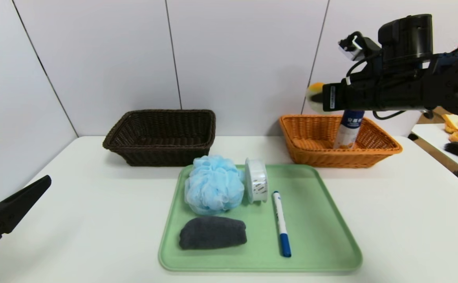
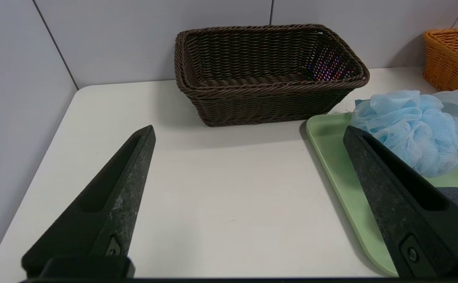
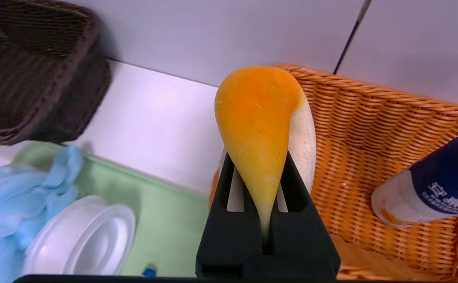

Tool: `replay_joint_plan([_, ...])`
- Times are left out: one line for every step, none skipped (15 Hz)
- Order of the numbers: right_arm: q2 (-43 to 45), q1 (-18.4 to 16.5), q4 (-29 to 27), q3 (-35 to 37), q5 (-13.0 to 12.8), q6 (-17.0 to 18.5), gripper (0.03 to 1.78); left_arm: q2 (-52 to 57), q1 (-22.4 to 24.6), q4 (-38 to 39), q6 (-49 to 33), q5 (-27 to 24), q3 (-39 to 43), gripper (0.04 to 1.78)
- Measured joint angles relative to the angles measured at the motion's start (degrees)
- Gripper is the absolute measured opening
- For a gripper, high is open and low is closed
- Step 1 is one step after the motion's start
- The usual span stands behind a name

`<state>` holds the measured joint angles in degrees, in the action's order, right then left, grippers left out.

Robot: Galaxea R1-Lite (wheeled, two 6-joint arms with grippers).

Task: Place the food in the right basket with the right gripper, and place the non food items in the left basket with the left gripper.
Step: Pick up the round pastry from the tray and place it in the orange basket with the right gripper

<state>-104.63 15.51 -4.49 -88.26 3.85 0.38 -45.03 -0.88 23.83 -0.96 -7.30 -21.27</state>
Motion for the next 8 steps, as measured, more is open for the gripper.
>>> replay_joint_plan([-1.97, -0.66, -1.74, -2.28, -0.83, -0.22, 0.1, -0.02, 0.0, 0.0, 0.02, -0.02, -0.05, 1.69])
replay_joint_plan([-4.19, -1.1, -3.75, -4.55, -2.01, -0.28, 0.1, -0.06, 0.0, 0.01, 0.0, -0.02, -0.17, 1.69])
replay_joint_plan([-6.34, -1.26, -5.02, -6.47, -3.19, -0.28, 0.1, -0.11, 0.0, -0.05, 0.02, -0.02, -0.26, 1.69])
replay_joint_plan([-8.46, -1.26, -5.99, -8.22, -4.45, -0.35, 0.1, -0.13, 0.0, -0.05, 0.04, -0.05, -0.37, 1.69])
replay_joint_plan([-10.56, -1.26, -7.12, -9.7, -5.83, -0.54, 0.1, -0.15, 0.0, -0.09, 0.02, -0.02, -0.37, 1.69])
replay_joint_plan([-12.21, -1.26, -7.91, -10.53, -6.6, -0.82, 0.1, -0.15, 0.0, -0.09, 0.02, -0.02, -0.35, 1.69])
replay_joint_plan([-13.59, -1.27, -8.16, -11.02, -6.77, -0.98, 0.1, -0.15, 0.0, -0.09, 0.02, -0.02, -0.26, 1.69])
replay_joint_plan([-14.8, -1.32, -8.35, -11.26, -6.85, -1.06, 0.1, -0.15, 0.0, -0.09, 0.02, -0.05, -0.17, 1.69])
